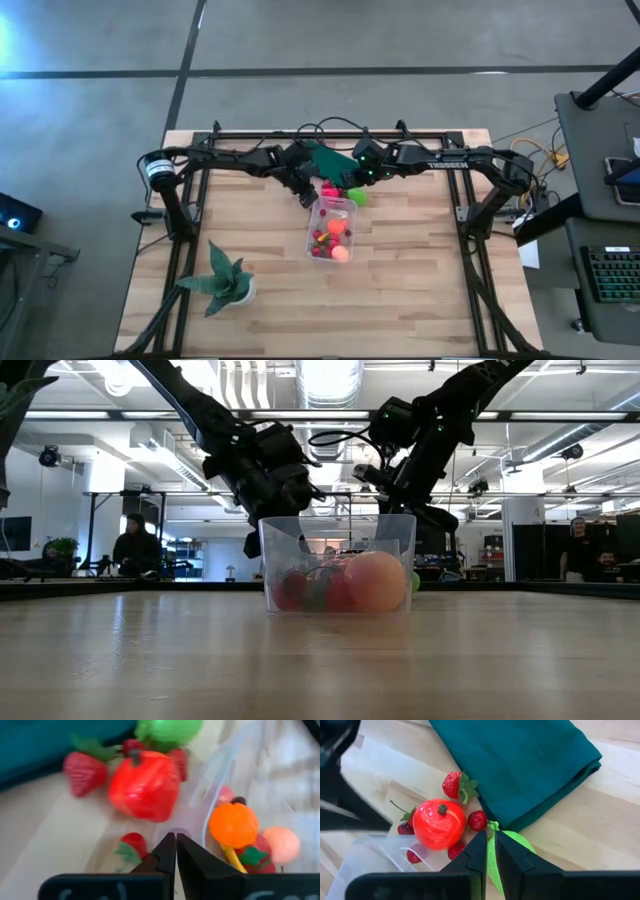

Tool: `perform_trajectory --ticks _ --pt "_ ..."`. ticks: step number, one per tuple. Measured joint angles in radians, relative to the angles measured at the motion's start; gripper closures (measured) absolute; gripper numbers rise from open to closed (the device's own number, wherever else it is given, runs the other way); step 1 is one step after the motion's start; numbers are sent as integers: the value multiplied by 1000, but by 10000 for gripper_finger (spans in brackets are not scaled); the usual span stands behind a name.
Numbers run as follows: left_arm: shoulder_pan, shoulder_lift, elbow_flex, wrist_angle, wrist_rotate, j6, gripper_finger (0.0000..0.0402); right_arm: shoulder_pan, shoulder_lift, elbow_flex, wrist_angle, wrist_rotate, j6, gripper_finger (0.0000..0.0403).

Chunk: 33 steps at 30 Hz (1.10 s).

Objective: Pick and placing Produce into tupperware
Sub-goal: Adjust the transparent bin, then put the green melon into the transparent bin

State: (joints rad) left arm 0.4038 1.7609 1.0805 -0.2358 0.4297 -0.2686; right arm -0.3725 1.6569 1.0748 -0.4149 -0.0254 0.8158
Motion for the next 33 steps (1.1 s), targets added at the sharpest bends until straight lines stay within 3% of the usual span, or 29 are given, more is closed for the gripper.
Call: perform_trajectory --ticks 7,19,33 --pt "-45 0 0 -19 81 22 401 0 0 0 0 -1 0 374" --pt "-61 2 -3 -89 85 41 402 4 0 0 -20 -29 32 374" --pt "-59 -188 -10 -90 -227 99 401 156 -6 -1 -217 129 135 363"
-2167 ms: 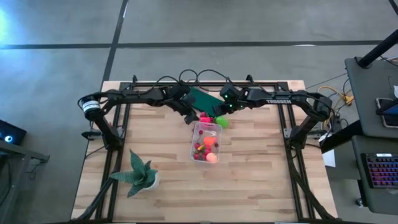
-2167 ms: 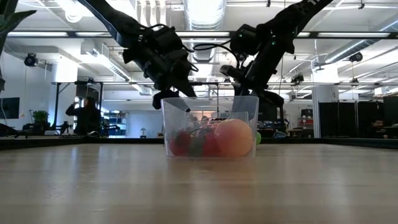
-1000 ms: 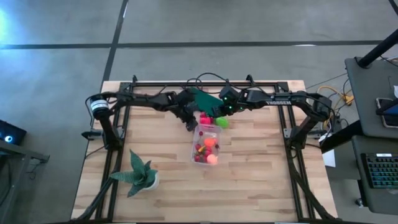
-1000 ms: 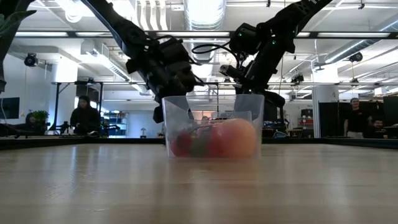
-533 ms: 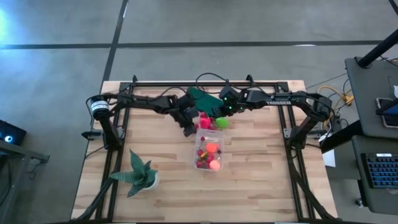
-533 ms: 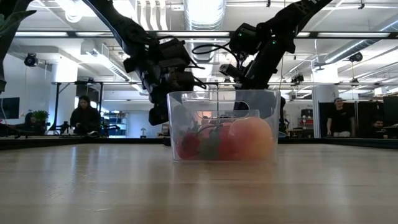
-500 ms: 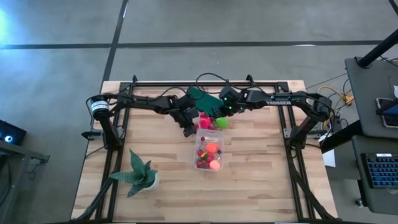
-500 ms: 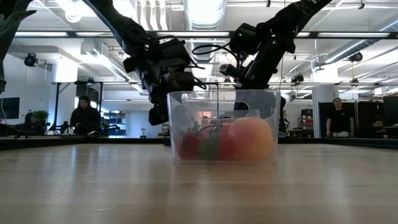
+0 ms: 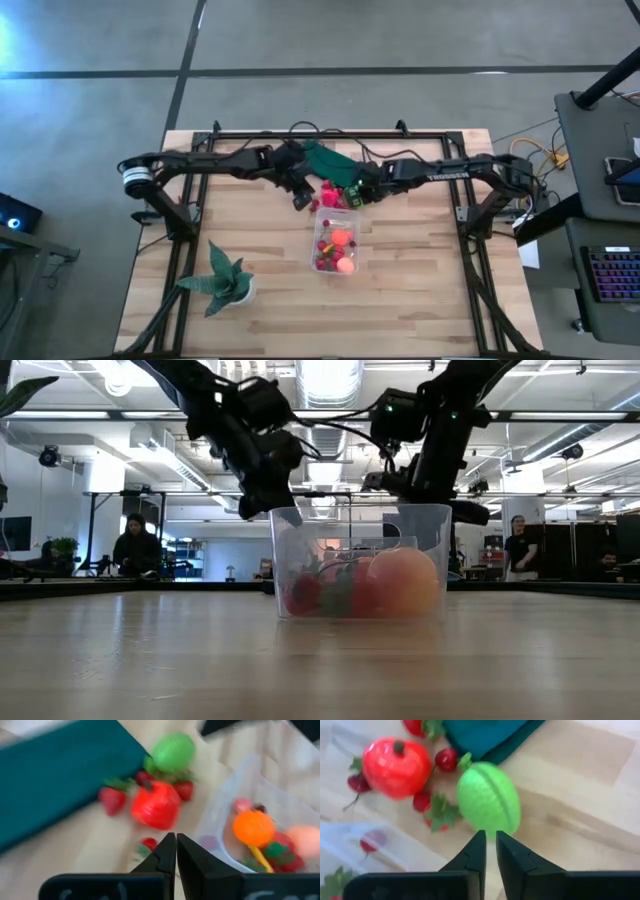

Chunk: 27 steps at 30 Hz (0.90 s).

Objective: Pick and placing Produce into tupperware
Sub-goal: Put the green melon into the transparent bin

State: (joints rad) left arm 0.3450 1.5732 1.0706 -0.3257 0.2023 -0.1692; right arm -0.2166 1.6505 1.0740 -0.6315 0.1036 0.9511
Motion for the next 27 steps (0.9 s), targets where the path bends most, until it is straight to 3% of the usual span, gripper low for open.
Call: perform_trajectory --ticks 3,8,12,21,27 --pt "3 -34 -4 2 -66 10 401 15 1 0 0 2 10 329" --pt "9 -67 -35 -1 -72 18 369 13 2 0 2 14 -3 249" --pt "15 -73 -64 -40 -116 -58 332 13 4 0 7 22 -147 201" --pt "16 -57 -69 -136 -155 -113 308 3 55 -1 30 21 -559 162" --pt "16 -59 -66 -135 -154 -116 307 -5 67 -1 45 31 -664 145"
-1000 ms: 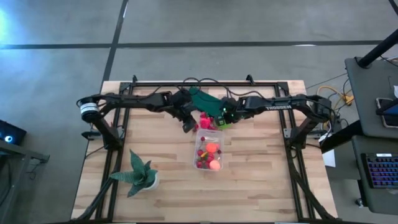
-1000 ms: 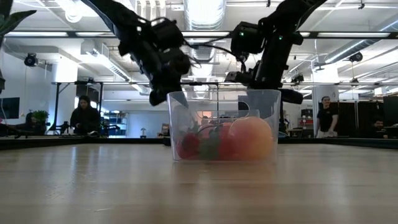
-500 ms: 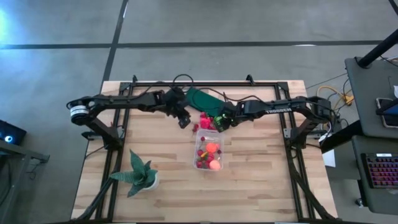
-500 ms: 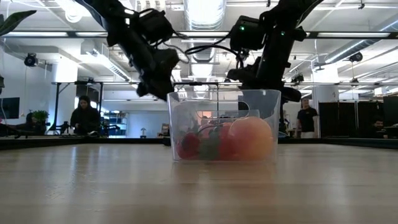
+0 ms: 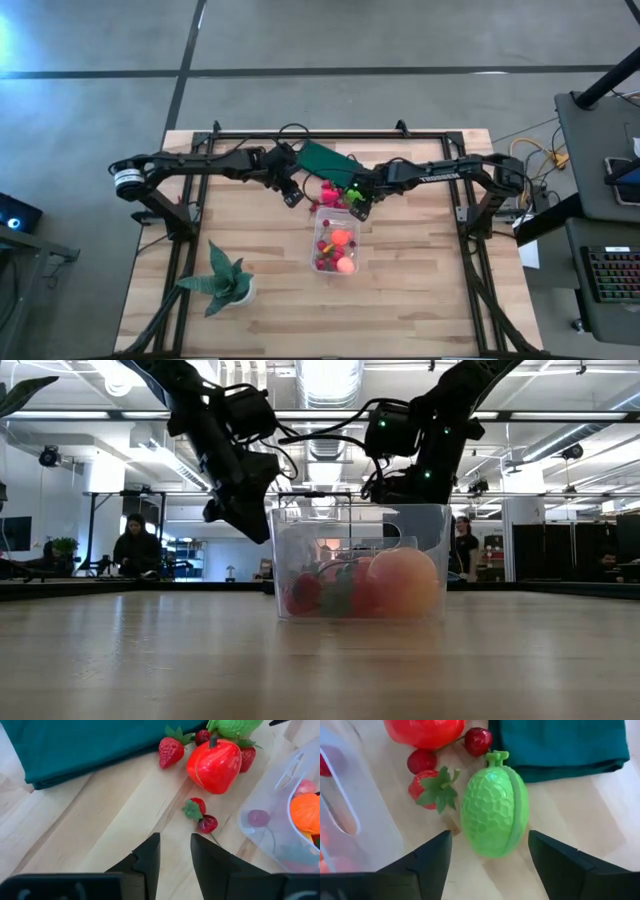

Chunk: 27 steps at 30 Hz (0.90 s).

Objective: Pick and placing Produce into tupperware
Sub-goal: Put the green melon into the transparent bin

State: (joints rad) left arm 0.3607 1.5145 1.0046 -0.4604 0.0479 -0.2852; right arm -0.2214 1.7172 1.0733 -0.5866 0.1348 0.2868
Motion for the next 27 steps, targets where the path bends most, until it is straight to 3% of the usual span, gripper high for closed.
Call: perform_trajectory --ticks 5,15,19,27 --pt "0 0 1 7 -2 -3 307 0 -3 0 1 50 -81 131" --pt "12 2 1 14 -48 -23 307 -8 -3 0 53 34 -340 101" --pt "23 2 1 13 -50 -23 307 -46 3 0 91 -62 -291 100" --pt "47 3 1 9 -50 -15 307 -120 48 0 83 -138 -166 99"
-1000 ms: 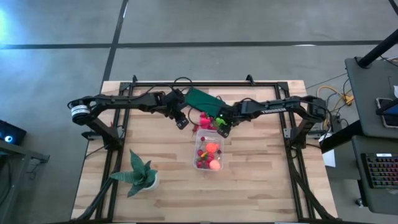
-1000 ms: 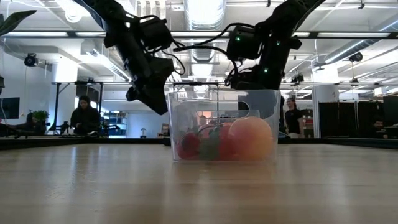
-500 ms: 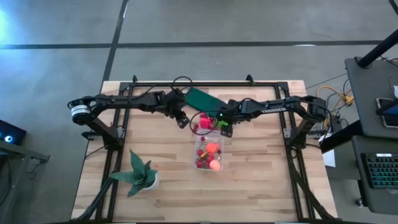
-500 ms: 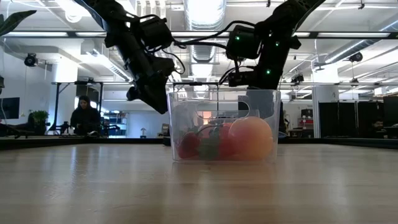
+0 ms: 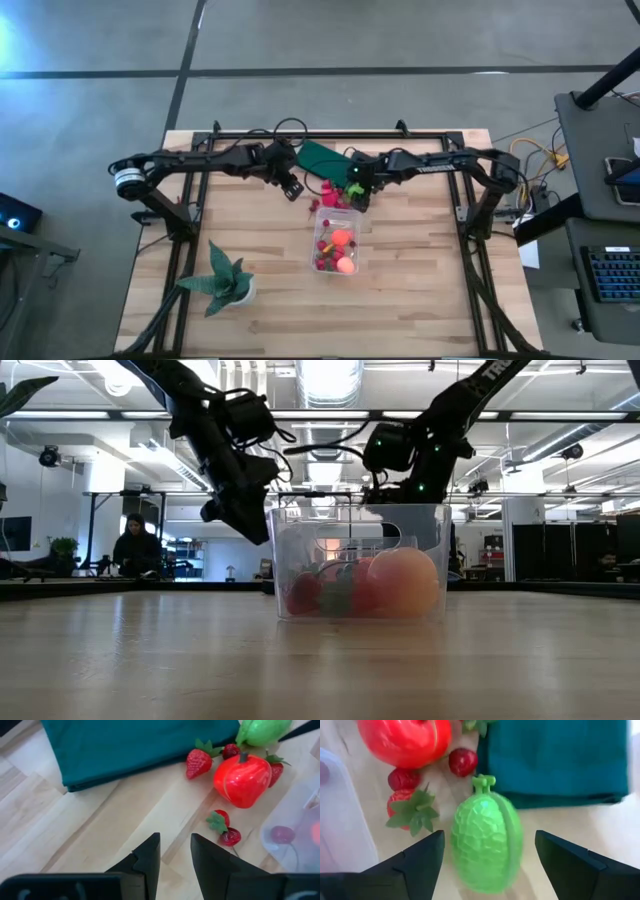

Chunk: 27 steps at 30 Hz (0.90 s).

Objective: Pick and placing Produce into tupperware
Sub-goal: Put the green melon into the transparent bin

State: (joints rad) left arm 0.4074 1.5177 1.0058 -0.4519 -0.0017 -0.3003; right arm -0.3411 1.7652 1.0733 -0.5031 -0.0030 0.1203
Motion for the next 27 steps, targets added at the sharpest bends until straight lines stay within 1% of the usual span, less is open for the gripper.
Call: perform_trajectory --ticks 3,10,16,23,27 --pt "8 0 0 -1 0 0 307 -12 33 0 -7 -49 19 97" --pt "16 0 0 -4 1 3 307 -9 95 40 -14 -64 11 101" --pt "18 0 0 -7 2 1 307 -9 100 82 -17 -45 -24 100" --pt "18 0 0 -7 9 -8 307 -15 102 78 -42 -44 -27 121" --pt "18 0 0 -6 18 -9 308 -15 103 60 -46 -22 -28 137"
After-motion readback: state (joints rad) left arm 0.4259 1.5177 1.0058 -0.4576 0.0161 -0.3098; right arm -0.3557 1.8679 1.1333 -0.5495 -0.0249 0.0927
